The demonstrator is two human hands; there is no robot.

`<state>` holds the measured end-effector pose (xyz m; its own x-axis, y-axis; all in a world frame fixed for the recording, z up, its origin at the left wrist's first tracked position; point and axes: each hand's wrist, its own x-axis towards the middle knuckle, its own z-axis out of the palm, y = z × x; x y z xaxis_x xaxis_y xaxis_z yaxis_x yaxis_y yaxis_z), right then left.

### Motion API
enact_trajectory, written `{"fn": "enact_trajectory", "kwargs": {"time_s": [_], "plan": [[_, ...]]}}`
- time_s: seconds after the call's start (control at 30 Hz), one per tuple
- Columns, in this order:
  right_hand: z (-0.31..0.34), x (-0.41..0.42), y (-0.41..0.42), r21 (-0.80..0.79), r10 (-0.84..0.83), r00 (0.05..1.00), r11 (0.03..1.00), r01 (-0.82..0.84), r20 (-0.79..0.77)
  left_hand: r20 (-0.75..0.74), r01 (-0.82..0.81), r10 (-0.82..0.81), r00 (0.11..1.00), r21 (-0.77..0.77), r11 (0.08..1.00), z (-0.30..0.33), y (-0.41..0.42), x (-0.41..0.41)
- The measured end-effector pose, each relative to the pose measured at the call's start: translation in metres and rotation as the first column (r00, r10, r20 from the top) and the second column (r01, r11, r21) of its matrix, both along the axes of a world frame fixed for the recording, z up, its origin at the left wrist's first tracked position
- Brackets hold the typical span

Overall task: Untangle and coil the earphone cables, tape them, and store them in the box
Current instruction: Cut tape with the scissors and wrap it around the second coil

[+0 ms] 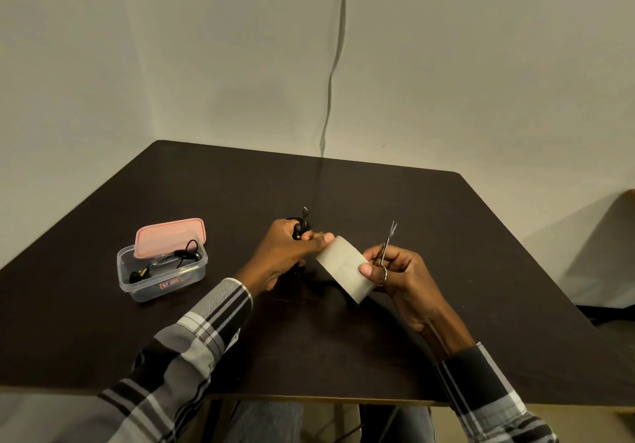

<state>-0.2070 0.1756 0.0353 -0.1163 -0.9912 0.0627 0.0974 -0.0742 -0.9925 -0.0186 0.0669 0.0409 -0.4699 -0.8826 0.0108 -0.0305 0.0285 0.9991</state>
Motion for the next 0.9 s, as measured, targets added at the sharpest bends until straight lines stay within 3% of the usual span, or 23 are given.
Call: {"fn": "enact_trajectory", "kwargs": {"time_s": [0.27, 0.63, 0.9], "plan": [[-0.003, -0.003, -0.003, 0.027, -0.044, 0.999, 0.999, 0.045, -0.02, -0.005, -0.005, 0.005, 1.0, 0.007, 1.0, -0.001, -0.005, -0.002], [0.015, 0.01, -0.015, 0.01, -0.117, 0.981, 0.993, 0.12, -0.157, -0.02, 0.015, -0.019, 1.0, -0.184, 0.983, -0.001, 0.004, -0.013], [0.008, 0.014, -0.002, -0.01, -0.063, 0.994, 0.998, 0.063, -0.089, -0.024, 0.028, -0.03, 0.999, -0.068, 0.997, -0.007, -0.004, -0.009]]}}
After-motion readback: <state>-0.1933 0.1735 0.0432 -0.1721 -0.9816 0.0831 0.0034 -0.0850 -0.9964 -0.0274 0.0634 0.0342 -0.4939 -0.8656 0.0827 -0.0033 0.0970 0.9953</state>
